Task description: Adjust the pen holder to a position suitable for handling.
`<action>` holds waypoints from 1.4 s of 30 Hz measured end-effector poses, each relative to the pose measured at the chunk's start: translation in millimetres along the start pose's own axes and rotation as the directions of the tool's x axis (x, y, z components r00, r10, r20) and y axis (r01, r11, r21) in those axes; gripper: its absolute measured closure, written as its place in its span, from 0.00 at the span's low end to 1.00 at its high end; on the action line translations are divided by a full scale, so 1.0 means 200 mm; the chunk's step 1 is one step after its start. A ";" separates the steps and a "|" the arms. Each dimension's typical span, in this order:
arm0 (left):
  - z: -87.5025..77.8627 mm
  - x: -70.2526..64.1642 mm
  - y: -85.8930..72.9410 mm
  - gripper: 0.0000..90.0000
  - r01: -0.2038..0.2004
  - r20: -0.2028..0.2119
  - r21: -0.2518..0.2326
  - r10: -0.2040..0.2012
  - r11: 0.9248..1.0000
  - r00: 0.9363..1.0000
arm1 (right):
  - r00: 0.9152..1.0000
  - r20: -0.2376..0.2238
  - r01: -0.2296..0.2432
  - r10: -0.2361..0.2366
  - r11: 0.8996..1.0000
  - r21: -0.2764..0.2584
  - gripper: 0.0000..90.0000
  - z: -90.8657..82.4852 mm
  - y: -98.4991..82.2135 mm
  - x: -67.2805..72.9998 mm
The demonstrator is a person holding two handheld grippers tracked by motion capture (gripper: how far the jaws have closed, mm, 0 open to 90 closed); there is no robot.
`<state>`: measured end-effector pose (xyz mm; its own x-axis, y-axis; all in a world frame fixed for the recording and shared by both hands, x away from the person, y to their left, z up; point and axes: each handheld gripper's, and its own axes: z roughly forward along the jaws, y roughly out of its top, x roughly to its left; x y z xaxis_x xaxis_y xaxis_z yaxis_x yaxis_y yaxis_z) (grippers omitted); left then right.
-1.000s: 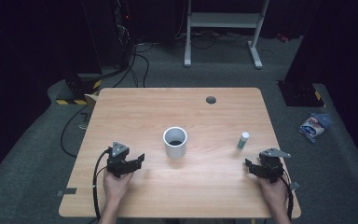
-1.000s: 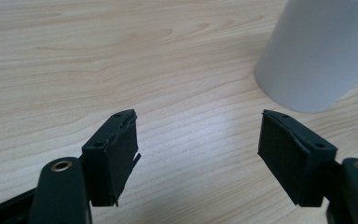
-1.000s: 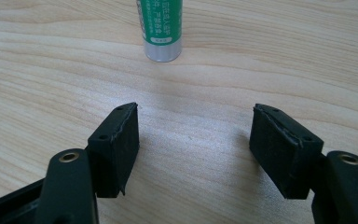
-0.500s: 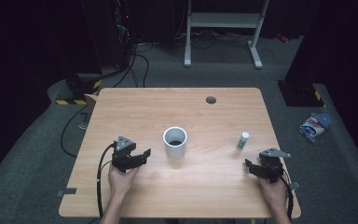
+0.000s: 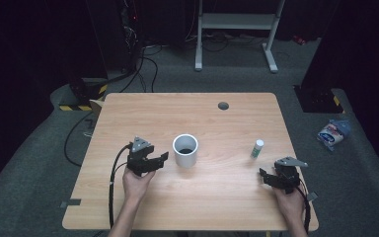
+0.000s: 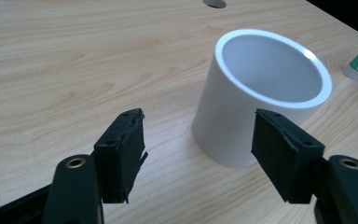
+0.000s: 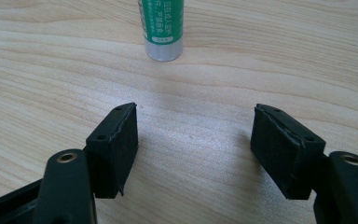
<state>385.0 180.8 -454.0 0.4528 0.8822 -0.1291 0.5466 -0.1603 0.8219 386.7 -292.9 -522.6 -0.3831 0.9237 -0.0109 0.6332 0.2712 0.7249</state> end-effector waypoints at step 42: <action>0.19 -0.10 0.13 0.55 0.002 0.047 0.035 -0.004 0.999 0.999 | 1.000 -0.002 0.001 -0.001 1.000 0.001 0.35 0.00 0.00 0.00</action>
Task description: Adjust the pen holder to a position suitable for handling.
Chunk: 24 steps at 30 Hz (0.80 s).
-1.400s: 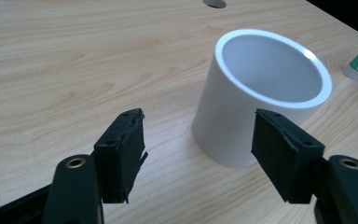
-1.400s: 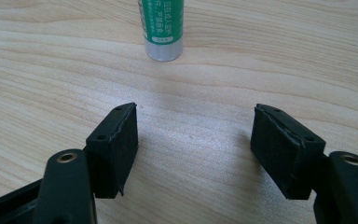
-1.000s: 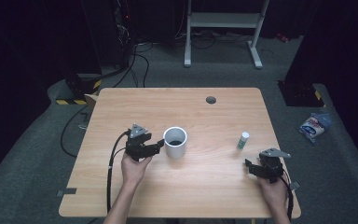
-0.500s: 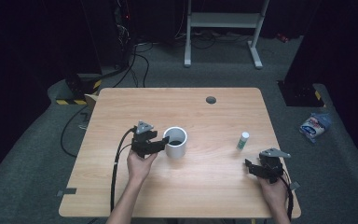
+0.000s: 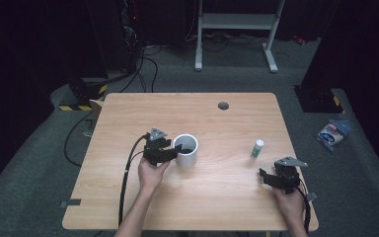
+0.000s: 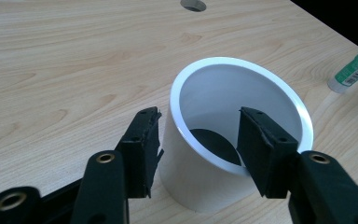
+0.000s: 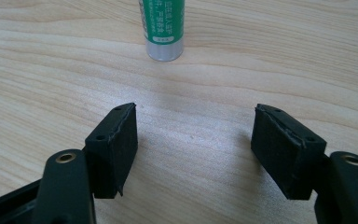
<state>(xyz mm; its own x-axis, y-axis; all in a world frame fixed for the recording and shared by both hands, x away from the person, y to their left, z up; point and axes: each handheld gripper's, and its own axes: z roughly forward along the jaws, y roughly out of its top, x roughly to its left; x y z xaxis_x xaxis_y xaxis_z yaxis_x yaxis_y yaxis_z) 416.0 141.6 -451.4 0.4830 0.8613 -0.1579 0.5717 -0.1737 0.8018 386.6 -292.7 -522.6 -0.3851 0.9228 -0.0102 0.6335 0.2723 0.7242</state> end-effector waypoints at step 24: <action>0.01 -0.02 -0.01 0.65 0.000 0.011 0.001 0.000 1.000 1.000 | 1.000 0.000 0.000 0.000 1.000 0.000 0.35 0.00 0.00 0.00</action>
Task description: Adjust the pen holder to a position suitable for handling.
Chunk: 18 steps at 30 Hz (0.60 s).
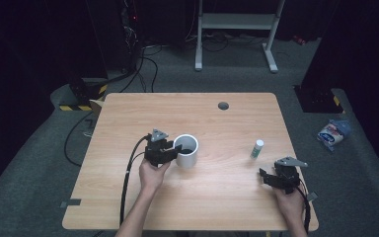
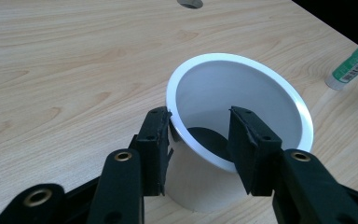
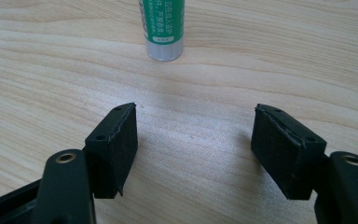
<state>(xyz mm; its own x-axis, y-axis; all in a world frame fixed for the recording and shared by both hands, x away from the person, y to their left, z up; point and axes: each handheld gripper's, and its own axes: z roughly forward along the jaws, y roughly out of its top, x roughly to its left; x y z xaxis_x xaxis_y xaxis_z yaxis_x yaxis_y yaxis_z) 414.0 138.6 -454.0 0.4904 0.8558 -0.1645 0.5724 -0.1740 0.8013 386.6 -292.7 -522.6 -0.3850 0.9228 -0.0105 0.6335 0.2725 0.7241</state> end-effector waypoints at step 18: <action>-0.01 -0.08 -0.02 0.66 -0.033 0.029 0.004 0.032 0.999 0.999 | 1.000 0.000 0.000 0.000 1.000 0.000 0.35 0.00 0.00 0.00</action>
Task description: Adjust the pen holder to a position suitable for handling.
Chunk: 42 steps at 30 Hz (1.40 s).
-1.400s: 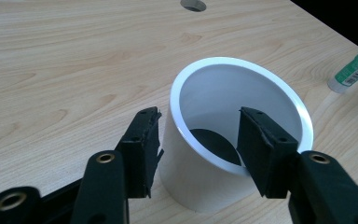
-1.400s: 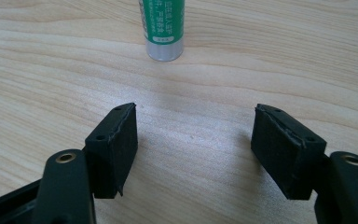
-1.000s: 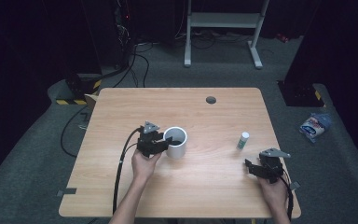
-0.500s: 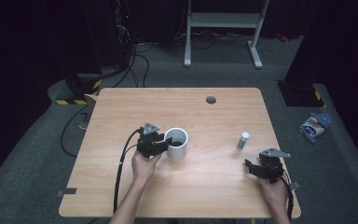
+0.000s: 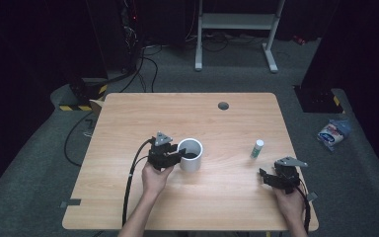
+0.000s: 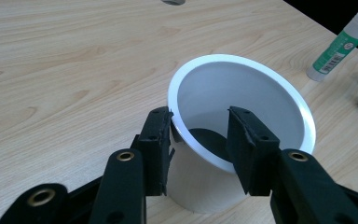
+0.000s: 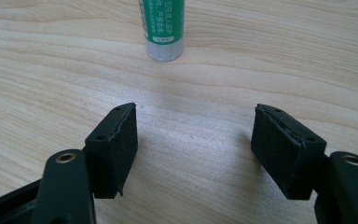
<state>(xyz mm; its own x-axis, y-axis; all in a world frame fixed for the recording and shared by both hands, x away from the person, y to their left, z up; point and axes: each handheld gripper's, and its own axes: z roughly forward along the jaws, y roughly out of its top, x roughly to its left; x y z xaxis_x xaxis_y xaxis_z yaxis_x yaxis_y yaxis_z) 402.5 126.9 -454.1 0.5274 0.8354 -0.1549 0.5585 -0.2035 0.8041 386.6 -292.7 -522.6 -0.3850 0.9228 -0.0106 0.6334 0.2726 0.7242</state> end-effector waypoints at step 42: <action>-0.02 -0.21 -0.07 0.67 -0.068 0.104 0.002 0.067 0.998 0.992 | 1.000 0.000 0.000 0.000 1.000 0.000 0.35 0.00 0.00 0.00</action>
<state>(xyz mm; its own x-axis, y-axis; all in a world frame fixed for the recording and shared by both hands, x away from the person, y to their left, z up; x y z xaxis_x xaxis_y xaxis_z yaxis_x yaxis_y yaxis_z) 370.7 96.9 -455.8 0.6275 0.7622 -0.1592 0.5227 -0.2608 0.8116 386.5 -292.7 -522.6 -0.3850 0.9228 -0.0109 0.6334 0.2728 0.7241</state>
